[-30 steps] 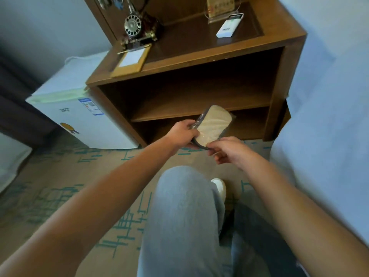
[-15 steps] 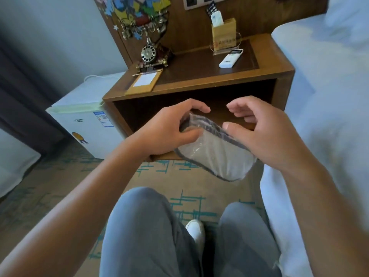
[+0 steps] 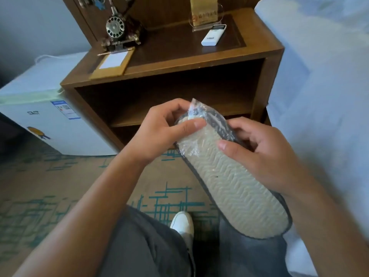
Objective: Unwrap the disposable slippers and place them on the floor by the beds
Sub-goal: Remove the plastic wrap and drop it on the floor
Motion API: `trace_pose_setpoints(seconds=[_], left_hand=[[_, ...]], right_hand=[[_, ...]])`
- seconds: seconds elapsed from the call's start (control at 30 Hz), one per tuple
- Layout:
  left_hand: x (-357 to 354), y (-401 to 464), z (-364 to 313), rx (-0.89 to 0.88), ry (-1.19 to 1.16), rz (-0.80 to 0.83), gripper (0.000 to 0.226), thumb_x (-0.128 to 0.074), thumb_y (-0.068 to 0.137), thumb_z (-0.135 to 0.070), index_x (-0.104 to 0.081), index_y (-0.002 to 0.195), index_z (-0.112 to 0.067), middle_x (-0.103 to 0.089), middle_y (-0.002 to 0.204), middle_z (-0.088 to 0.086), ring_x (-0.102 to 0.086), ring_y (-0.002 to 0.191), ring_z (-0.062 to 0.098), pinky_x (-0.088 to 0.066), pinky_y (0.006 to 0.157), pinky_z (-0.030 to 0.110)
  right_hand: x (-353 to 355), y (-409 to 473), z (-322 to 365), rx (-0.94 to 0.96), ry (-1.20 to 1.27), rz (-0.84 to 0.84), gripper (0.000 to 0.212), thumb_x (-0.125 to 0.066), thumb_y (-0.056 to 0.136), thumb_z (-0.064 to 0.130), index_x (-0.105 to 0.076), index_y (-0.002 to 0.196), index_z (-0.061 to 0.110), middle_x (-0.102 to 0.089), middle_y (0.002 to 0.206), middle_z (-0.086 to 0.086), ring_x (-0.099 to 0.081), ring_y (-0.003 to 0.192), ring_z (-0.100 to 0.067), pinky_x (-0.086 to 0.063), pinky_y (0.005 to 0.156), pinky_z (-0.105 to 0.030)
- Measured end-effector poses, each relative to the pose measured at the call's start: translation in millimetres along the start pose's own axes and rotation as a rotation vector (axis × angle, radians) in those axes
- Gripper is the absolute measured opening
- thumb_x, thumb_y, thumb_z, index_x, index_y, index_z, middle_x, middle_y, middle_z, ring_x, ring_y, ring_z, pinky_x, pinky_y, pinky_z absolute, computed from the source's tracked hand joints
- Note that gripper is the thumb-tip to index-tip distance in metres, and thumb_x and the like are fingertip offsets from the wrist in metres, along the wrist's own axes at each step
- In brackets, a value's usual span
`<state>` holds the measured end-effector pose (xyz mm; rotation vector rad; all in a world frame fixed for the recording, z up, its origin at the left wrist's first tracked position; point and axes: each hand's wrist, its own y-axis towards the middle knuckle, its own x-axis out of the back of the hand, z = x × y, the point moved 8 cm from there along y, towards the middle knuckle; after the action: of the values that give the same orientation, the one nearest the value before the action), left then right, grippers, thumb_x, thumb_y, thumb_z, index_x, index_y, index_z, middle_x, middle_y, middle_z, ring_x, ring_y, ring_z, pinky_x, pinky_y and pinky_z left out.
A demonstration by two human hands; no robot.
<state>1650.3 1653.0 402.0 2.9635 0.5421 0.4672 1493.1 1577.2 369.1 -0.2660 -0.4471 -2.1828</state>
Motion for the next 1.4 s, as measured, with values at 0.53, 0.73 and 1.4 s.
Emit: trace_pose_setpoints(seconds=[0.53, 0.73, 1.4], left_hand=[[-56, -13, -1, 0.078, -0.278, 0.058, 0.016, -0.057, 0.098, -0.012, -0.067, 0.107, -0.003, -0.077, 0.091, 0.005, -0.075, 0.080, 0.017, -0.058, 0.069, 0.026], [-75, -18, 6, 0.076, -0.044, 0.231, 0.013, -0.059, 0.094, -0.022, -0.069, 0.095, -0.014, -0.077, 0.086, -0.004, -0.074, 0.079, 0.009, -0.055, 0.070, 0.019], [-66, -11, 27, 0.172, 0.082, 0.089, 0.025, -0.067, 0.095, -0.024, -0.064, 0.120, -0.019, -0.075, 0.099, 0.005, -0.075, 0.086, 0.020, -0.060, 0.074, 0.038]], right_hand=[[27, -30, -21, -0.061, 0.501, -0.331, 0.024, -0.071, 0.083, 0.030, -0.067, 0.105, 0.019, -0.075, 0.097, 0.000, -0.071, 0.091, -0.017, -0.055, 0.079, -0.029], [45, -28, -33, -0.029, 0.557, -0.404, 0.052, -0.069, 0.083, 0.043, -0.064, 0.125, 0.011, -0.068, 0.126, -0.006, -0.064, 0.118, -0.018, -0.050, 0.100, -0.030], [45, -29, -60, -0.120, 0.159, -0.489, 0.019, -0.068, 0.094, 0.031, -0.064, 0.077, 0.024, -0.068, 0.073, -0.003, -0.065, 0.074, -0.026, -0.052, 0.068, -0.036]])
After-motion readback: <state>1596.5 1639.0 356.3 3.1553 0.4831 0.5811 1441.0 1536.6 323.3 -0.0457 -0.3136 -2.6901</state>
